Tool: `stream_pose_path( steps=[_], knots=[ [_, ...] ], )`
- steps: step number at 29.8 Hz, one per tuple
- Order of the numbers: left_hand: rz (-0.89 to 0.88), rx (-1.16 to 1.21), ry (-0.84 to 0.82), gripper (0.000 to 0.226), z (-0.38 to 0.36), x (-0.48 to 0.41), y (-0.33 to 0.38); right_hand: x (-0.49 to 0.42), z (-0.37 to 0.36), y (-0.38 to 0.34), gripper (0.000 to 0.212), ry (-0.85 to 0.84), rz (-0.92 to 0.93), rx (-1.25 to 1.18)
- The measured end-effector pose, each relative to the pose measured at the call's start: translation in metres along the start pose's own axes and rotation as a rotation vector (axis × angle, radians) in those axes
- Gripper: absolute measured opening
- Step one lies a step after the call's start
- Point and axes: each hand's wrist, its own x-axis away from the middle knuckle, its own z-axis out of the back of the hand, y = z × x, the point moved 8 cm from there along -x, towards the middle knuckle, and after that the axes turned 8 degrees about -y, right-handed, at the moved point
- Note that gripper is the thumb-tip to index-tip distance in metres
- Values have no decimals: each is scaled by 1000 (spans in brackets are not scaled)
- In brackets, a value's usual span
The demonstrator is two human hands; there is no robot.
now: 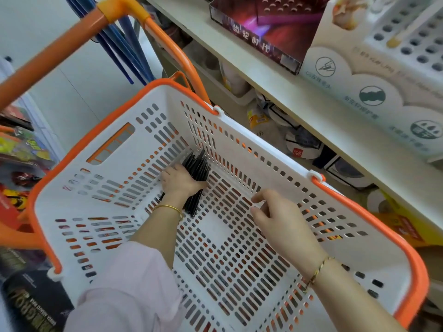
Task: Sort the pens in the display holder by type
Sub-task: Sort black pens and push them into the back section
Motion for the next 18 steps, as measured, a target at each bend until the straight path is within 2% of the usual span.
stream_pose_path(
  steps=[5, 7, 11, 14, 18],
  knots=[
    [84, 131, -103, 113, -5, 3, 8, 0, 1, 0, 16, 7, 8, -1],
    [86, 151, -101, 101, -7, 2, 8, 0, 1, 0, 16, 5, 8, 2],
    [52, 243, 3, 62, -4, 7, 12, 1, 1, -1, 19, -6, 3, 3],
    [74, 235, 109, 53, 2, 18, 16, 1, 2, -2, 19, -9, 0, 1],
    [96, 207, 121, 44, 4, 19, 13, 1, 2, -3, 18, -12, -1, 3]
  ],
)
